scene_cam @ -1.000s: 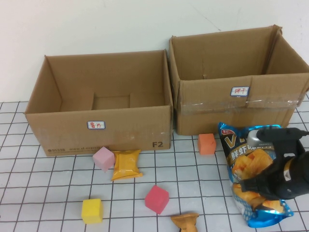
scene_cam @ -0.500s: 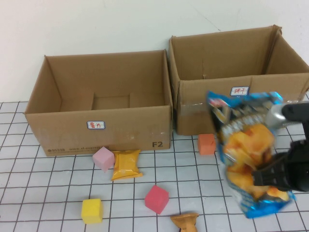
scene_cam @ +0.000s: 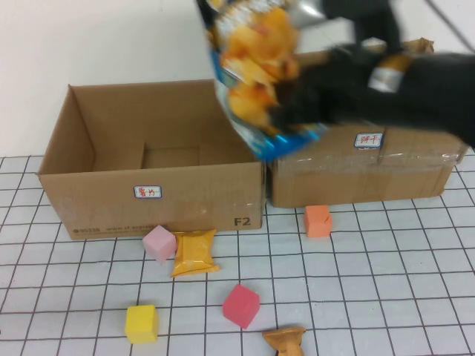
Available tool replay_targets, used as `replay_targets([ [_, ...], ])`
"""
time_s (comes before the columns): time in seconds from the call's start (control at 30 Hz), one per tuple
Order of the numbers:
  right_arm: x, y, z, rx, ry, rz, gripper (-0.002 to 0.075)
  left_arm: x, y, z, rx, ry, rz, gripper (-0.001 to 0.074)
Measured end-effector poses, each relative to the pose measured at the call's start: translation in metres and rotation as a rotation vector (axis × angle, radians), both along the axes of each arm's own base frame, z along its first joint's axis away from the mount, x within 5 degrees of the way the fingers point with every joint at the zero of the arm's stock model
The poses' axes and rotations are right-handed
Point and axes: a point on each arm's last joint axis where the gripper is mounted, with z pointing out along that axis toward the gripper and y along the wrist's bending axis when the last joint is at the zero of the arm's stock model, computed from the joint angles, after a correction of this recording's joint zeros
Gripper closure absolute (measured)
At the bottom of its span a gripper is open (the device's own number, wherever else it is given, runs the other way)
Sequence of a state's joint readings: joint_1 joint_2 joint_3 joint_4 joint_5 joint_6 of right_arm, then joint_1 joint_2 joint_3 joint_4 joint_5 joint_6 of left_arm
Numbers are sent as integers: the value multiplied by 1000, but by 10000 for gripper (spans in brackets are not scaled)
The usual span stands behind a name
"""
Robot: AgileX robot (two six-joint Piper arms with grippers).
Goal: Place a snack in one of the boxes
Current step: Place the potato chip in the potato chip box
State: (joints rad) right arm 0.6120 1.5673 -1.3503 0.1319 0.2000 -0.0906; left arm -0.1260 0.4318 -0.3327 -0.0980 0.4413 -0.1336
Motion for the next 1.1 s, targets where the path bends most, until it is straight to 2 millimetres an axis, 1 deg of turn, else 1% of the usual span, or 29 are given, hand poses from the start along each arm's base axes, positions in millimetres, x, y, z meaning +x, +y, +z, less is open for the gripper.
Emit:
replay_targets([
  [0.07,26,18,-4,8,-16,-1,710,0,0,0,0,0,0,736],
  [0.17,59,41,-13,11,-34,1,710,0,0,0,0,0,0,736],
  [0.27,85,62,-25,-25,-59,26,710,0,0,0,0,0,0,736],
  [0.3,90,67,-25,-44,-80,40,710,0,0,0,0,0,0,736],
  [0.33,97,75,-33,-85,-93,64,710,0,0,0,0,0,0,736],
  [0.47,109,96,-47,-263,-195,180,710,0,0,0,0,0,0,736],
  [0.53,110,104,-54,-335,-234,231,710,0,0,0,0,0,0,736],
  [0.63,111,110,-68,-443,-272,303,709,0,0,0,0,0,0,736],
  [0.7,112,112,-77,-498,-272,342,696,0,0,0,0,0,0,736],
  [0.73,111,113,-80,-513,-268,355,676,0,0,0,0,0,0,737],
  [0.8,111,113,-84,-531,-259,369,611,0,0,0,0,0,0,737],
  [0.83,111,113,-85,-537,-256,373,560,0,0,0,0,0,0,736],
  [0.97,112,113,-84,-538,-265,373,314,0,0,0,0,0,0,736],
  [1.03,111,113,-83,-538,-268,374,253,0,0,0,0,0,0,736],
  [1.1,110,112,-80,-538,-267,375,235,0,0,0,0,0,0,736],
])
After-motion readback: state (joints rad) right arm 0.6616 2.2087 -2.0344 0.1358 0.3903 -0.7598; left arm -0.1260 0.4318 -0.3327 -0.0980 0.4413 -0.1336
